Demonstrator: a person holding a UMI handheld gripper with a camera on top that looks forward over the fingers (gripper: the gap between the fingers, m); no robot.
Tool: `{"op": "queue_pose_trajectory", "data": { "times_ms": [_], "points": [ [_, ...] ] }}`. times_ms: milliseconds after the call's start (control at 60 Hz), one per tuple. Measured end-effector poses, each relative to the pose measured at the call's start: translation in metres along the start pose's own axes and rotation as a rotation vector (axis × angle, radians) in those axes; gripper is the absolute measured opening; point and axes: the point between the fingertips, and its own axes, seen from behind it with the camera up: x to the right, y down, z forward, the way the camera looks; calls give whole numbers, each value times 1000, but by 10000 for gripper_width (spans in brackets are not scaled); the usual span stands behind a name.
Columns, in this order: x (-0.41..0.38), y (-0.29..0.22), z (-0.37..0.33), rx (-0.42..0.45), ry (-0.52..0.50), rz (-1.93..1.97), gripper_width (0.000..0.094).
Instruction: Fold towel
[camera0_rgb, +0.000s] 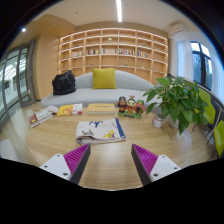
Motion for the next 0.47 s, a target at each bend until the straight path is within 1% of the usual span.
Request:
{"op": "queue_pose_trajectory", "data": {
  "times_ms": [233, 467],
  "points": [
    [-23, 10, -65, 25, -32, -17, 854],
    [-30, 4, -102, 63, -46, -36, 851]
  ]
}}
